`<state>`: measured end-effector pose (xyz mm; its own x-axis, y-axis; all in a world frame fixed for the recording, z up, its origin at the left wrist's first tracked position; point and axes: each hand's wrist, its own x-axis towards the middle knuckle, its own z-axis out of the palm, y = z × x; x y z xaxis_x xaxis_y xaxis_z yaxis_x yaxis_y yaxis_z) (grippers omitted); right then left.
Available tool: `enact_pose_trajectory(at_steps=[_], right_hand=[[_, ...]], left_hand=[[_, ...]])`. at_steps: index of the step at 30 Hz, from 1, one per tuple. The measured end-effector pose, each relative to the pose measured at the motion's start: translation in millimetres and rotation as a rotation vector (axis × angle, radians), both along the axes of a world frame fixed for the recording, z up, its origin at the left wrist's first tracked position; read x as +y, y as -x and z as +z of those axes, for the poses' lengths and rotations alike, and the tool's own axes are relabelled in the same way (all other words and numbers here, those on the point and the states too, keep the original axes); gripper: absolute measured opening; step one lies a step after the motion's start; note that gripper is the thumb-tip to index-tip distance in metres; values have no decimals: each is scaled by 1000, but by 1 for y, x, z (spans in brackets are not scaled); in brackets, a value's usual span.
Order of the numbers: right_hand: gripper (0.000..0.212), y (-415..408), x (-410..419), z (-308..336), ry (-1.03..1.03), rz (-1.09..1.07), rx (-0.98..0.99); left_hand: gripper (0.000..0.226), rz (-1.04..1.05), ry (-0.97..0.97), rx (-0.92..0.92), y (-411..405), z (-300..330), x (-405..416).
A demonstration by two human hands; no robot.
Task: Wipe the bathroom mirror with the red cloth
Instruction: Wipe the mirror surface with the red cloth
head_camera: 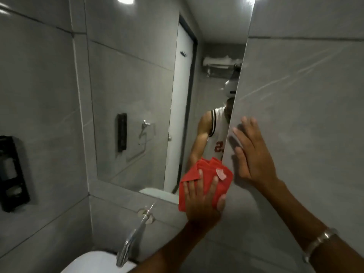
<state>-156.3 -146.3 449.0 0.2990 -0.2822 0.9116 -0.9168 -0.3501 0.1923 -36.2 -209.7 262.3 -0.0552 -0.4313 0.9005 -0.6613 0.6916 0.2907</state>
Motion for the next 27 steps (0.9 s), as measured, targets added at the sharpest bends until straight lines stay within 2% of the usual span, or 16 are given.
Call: enact_pose_trajectory(at_steps=[3, 6, 12, 14, 16, 18, 20, 24, 27], right_hand=[[49, 15, 10, 2, 19, -10, -73], [50, 12, 10, 17, 39, -32, -104], [52, 9, 9, 48, 131, -7, -252], [53, 7, 10, 54, 110, 11, -267], [54, 6, 11, 54, 99, 25, -283], [54, 7, 12, 49, 110, 29, -298], [53, 8, 16, 37, 107, 22, -306], [51, 11, 26, 7, 88, 19, -321], [52, 7, 39, -16, -5, 13, -390]], left_hand=[[66, -44, 41, -32, -3, 34, -11], [74, -14, 86, 12, 5, 138, -27], [80, -86, 276, 89, -1, 367, -35], [80, -48, 276, 66, -5, 420, -33], [79, 11, 258, 47, -7, 444, -34], [78, 60, 272, 33, -4, 438, -34], [79, 49, 289, 17, -3, 401, -34], [84, -1, 278, -77, -8, 277, -35], [80, -22, 222, -159, -17, 166, -29]])
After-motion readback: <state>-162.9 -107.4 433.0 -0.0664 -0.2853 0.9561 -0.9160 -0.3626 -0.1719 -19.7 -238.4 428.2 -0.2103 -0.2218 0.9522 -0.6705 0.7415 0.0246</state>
